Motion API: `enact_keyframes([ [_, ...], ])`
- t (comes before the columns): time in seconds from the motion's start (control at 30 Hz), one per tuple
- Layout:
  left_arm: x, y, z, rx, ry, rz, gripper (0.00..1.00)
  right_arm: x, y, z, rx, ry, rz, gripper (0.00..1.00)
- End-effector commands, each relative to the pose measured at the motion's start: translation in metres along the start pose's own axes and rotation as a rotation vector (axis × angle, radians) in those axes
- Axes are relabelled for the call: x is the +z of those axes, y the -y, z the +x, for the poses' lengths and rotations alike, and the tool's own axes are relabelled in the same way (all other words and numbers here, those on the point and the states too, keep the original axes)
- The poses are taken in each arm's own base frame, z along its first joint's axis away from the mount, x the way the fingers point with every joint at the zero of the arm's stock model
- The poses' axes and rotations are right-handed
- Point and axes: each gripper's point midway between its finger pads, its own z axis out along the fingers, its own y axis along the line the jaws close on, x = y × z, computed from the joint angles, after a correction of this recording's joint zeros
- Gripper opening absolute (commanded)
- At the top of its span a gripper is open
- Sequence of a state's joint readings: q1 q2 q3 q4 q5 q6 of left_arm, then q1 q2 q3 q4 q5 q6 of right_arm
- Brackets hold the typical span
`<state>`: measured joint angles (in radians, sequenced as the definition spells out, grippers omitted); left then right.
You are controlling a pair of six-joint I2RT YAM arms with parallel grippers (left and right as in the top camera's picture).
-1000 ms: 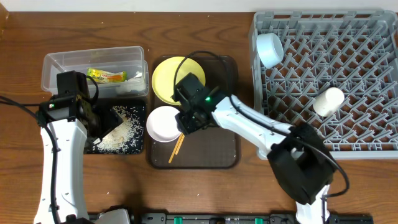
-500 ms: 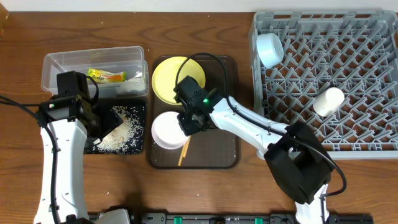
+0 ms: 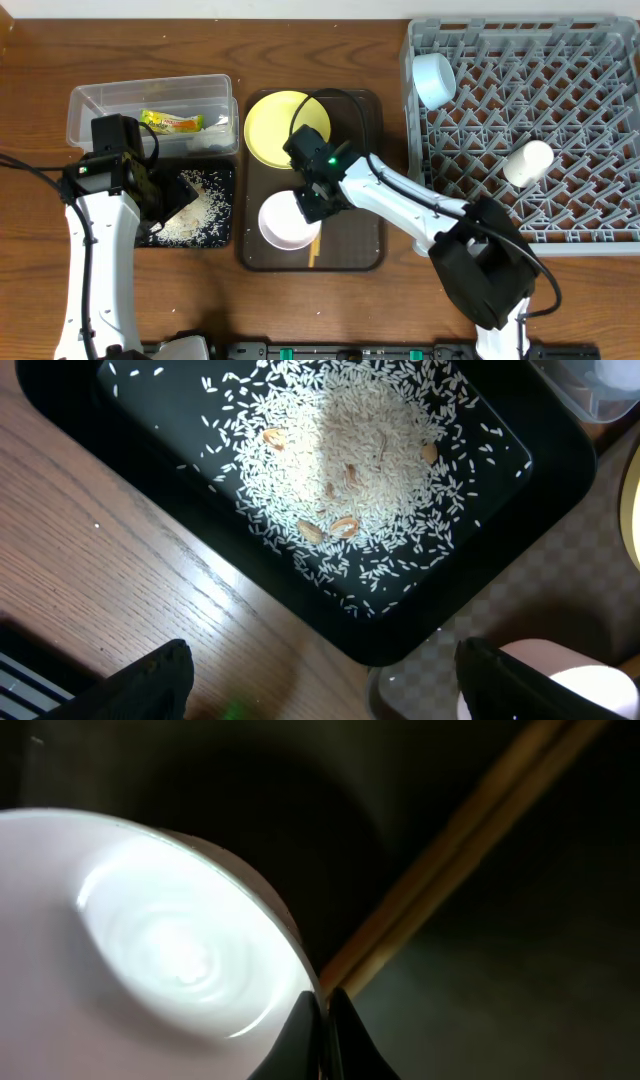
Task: Sort waste into correct bins and load items into the dishwasher rack
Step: 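Move the right gripper to the white bowl and grasp its rim, then carry the white bowl right and set it in the rack's back row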
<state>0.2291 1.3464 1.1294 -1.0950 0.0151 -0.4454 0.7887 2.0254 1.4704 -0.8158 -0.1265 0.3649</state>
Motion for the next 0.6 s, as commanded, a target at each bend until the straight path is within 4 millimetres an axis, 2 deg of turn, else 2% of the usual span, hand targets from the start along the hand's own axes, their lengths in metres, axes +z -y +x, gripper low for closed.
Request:
enact_keyframes([
  [0.0,-0.001,-0.005,0.000,-0.010,0.008,-0.015,0.86,-0.024,0.027,-0.016,0.024,0.088,0.106,0.01],
  [0.23,-0.001,-0.005,0.000,-0.010,0.007,-0.015,0.86,-0.076,0.031,-0.033,-0.006,0.212,0.075,0.01],
  [0.33,-0.001,-0.005,0.000,-0.010,0.007,-0.015,0.86,-0.107,0.043,-0.041,-0.002,0.286,0.086,0.01],
  [0.4,-0.001,-0.005,0.000,-0.010,0.007,-0.015,0.86,-0.129,0.067,-0.045,0.035,0.341,0.158,0.01],
  [0.57,-0.001,-0.005,0.000,-0.010,0.008,-0.015,0.86,-0.190,0.149,-0.048,0.159,0.475,0.425,0.01],
])
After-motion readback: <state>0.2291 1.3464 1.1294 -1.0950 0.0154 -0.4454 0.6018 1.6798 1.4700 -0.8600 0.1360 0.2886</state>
